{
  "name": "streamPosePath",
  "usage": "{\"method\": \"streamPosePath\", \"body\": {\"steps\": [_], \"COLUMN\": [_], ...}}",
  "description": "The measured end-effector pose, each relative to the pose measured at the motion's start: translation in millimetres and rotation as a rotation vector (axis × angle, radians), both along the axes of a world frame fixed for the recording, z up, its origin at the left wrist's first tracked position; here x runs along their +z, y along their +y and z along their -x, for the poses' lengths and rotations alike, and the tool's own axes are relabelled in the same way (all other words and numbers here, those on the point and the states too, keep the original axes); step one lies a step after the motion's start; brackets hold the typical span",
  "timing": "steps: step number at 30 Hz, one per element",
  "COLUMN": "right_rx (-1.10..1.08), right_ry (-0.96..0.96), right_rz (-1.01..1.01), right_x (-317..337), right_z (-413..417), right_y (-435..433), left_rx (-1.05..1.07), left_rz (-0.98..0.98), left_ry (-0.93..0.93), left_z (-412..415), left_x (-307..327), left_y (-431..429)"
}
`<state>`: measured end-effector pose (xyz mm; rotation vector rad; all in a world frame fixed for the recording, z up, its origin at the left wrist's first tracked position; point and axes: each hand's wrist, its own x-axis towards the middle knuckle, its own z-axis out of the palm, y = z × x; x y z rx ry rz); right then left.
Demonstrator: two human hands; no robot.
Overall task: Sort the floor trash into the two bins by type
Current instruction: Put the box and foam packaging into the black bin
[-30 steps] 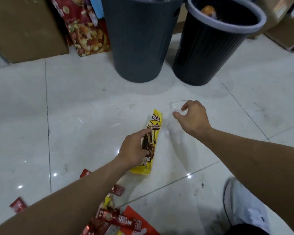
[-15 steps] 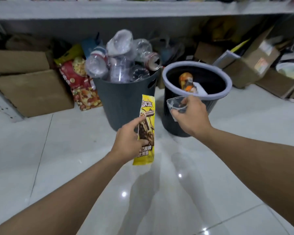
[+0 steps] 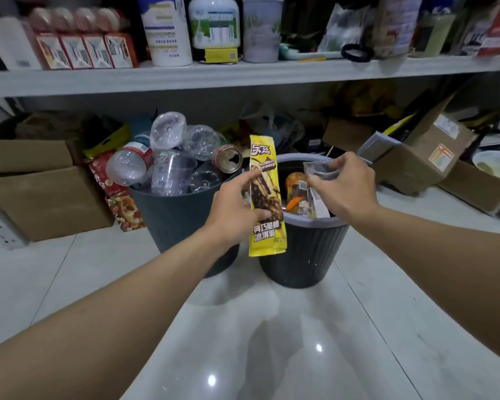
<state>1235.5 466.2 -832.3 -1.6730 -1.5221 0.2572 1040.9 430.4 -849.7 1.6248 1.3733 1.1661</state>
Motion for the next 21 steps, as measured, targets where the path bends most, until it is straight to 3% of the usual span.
{"method": "streamPosePath", "body": {"steps": [17,21], "right_rx": [-0.080,-0.057], "right_ry": [0.002,-0.006], "right_rz": [-0.020,-0.004], "right_x": [-2,-5], "right_z": [-37,-40], "right_y": [48,49], "left_rx": [0.065,0.060], "left_rz": [0.045,0.025], "left_ry": [-0.060,0.120], "left_z": [-52,-53], "left_x": [6,3], "left_y": [86,92]}}
